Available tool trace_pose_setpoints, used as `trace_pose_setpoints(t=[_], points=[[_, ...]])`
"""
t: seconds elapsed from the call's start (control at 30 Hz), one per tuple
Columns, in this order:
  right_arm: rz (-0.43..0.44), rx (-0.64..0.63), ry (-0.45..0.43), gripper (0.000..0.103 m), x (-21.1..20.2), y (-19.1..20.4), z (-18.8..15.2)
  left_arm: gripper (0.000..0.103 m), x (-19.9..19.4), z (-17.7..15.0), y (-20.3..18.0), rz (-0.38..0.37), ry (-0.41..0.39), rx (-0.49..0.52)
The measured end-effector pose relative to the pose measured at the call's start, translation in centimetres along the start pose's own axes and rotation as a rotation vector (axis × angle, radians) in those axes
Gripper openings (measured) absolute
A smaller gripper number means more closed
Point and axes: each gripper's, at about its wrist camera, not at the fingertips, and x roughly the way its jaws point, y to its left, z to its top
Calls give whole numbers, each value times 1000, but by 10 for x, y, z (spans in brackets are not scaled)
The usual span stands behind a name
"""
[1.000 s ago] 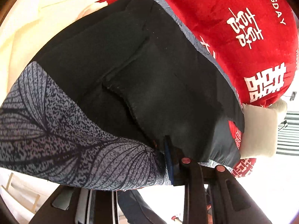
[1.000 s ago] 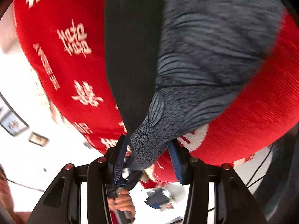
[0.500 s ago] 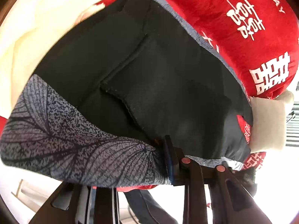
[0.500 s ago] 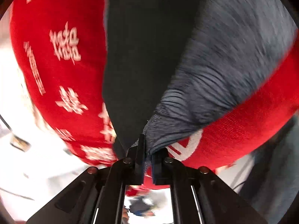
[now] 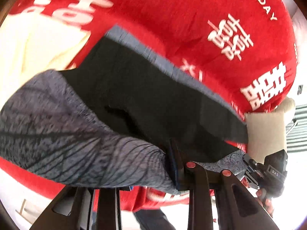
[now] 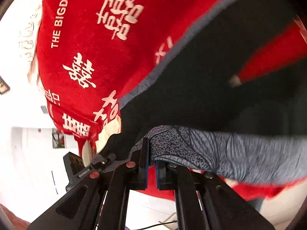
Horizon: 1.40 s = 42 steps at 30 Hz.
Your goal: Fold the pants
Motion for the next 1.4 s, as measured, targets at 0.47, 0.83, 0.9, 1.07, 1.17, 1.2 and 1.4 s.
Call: trace_pose_setpoints(t=[0.47,0.83,0.9,1.07,1.17,1.2,1.4], points=[[-248,-205,305,7,150,-15,196,30,129,145,-2,181,1,-6],[-201,-252,276,75,127,8,212,85,60,134,-19,326,-125,27],[-248,-289,234,75,117,24,216,85,47,135,-20,355,-136,41],[-240,-473,272,66,119,67,193,85,77,134,-40,482,-75,218],[-305,-564,364,47,151,69,172,85,113,137,-49,509,-49,298],[-336,-591,395,45,166,67,166,85,128,136,-52,533,-34,322],[-477,-745,418,37,196,40,154,94,162,125,-36,639,-19,433]])
